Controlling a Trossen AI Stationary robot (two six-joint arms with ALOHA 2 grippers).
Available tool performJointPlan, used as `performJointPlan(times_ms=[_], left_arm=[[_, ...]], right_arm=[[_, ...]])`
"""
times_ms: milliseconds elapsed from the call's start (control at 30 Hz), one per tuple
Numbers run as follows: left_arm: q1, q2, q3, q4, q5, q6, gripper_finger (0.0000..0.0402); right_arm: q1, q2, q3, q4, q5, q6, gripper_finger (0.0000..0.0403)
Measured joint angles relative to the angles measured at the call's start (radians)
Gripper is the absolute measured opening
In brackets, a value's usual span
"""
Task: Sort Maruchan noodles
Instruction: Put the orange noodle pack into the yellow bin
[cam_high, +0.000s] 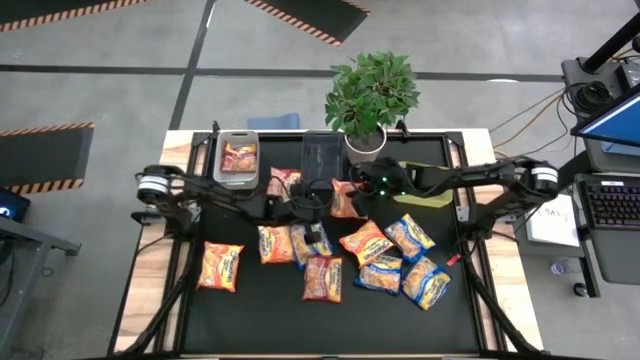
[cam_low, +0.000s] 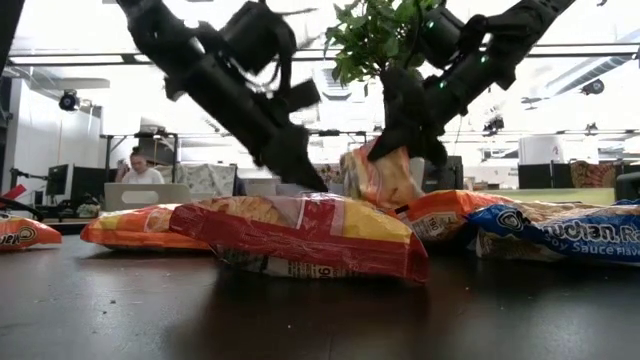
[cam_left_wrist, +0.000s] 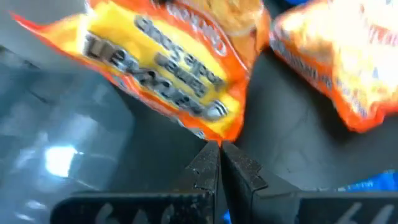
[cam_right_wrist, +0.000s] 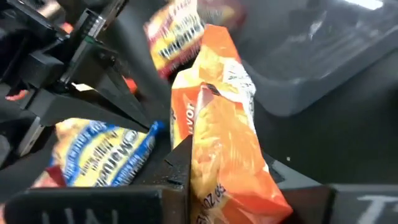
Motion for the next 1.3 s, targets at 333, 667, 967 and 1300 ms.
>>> performJointPlan(times_ms=[333, 667, 967, 1300], left_arm=[[-0.005, -0.191, -0.07, -0.011, -0.054, 0.032, 0.0], [-0.005, -0.419, -0.18, 0.028, -0.058, 0.033, 0.0], [-0.005, -0.517, -0.229, 0.041, -0.058, 0.055, 0.0], [-0.005, -0.52, -0.238, 0.038, -0.058, 0.078, 0.0]], right_arm=[[0.049, -0.123, 0.0, -0.028, 0.093, 0.016, 0.0015], [0.082, -0.301, 0.0, -0.206, 0.253, 0.072, 0.0013], [0.126, -0.503, 0.0, -0.622, 0.662, 0.32, 0.0013], [0.139, -0.616, 0.0, -0.97, 0.928, 0.591, 0.0013]])
